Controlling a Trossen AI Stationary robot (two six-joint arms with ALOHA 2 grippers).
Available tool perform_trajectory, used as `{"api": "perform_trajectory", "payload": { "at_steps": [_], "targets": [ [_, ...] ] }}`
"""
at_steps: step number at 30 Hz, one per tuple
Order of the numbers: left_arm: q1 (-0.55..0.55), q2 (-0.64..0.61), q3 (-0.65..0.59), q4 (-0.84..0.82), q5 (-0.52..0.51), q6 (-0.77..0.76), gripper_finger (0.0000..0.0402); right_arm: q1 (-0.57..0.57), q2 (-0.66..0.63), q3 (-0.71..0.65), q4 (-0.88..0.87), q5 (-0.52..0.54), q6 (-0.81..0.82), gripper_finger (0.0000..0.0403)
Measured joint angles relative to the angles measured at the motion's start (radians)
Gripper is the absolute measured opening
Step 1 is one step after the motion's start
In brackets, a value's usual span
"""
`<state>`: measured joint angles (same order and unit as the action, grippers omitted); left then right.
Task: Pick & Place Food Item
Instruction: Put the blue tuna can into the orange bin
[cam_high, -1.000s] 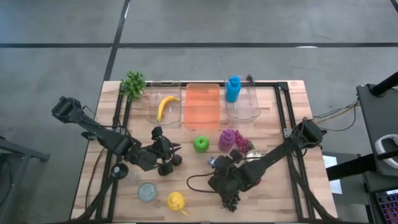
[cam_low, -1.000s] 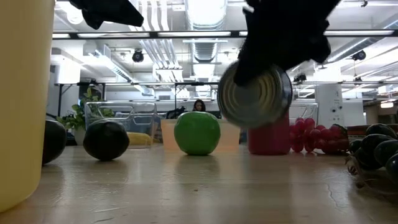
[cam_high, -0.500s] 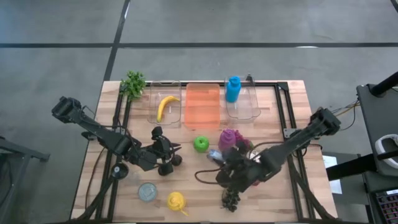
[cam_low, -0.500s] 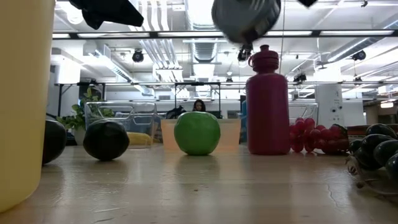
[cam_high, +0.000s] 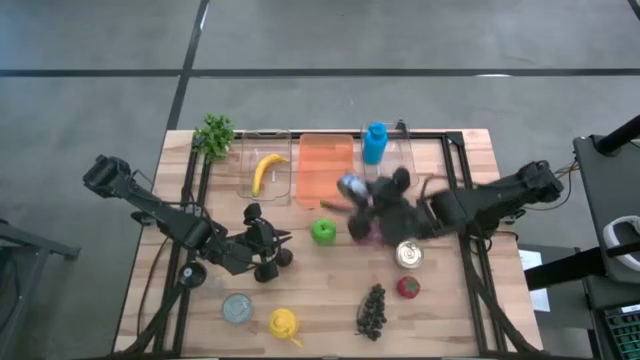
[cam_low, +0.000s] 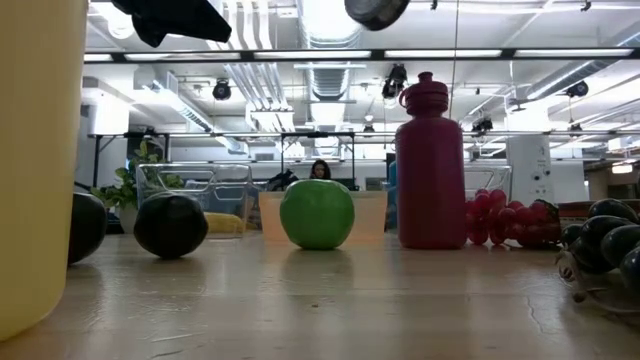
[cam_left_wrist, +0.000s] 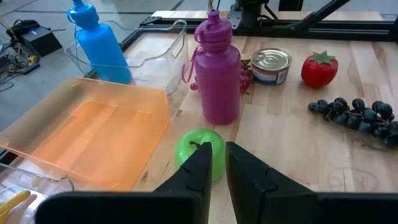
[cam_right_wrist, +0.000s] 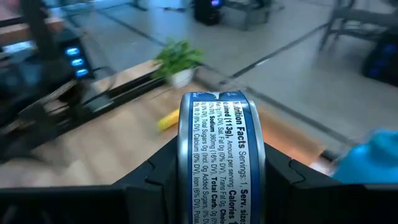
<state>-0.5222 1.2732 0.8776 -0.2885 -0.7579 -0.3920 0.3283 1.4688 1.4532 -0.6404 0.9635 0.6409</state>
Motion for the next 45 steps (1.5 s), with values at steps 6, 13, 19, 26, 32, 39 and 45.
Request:
{"api": "perform_trajectory", "payload": {
  "at_steps": [6,13,19,26,32,39,45],
  "targets": [
    [0.000,0.000,0.000,0.000,0.000,0.000,0.0047,-0.208,0.021,0.063,0.015,-0.208,-0.031,0.0135],
    [0.000,0.000,0.000,-0.002,0.000,0.000,0.0047,-0.390,0.050,0.063,0.013,-0.309,-0.008,0.0135],
    [0.000,0.000,0.000,-0.003,0.000,0.001,0.0047,-0.451,0.126,0.063,0.061,-0.311,0.011,0.0135],
    [0.000,0.000,0.000,-0.004,0.000,0.001,0.0047,-0.507,0.226,0.063,0.065,-0.308,0.087,0.0138],
    [0.000,0.000,0.000,-0.005,0.000,0.000,0.0047,-0.537,0.314,0.063,0.085,-0.296,0.126,0.0137],
    [0.000,0.000,0.000,-0.004,0.000,0.000,0.0047,-0.563,0.389,0.062,0.078,-0.279,0.172,0.0139],
    [0.000,0.000,0.000,-0.005,0.000,0.000,0.0047,-0.580,0.421,0.061,0.075,-0.282,0.205,0.0135]
  ]
}}
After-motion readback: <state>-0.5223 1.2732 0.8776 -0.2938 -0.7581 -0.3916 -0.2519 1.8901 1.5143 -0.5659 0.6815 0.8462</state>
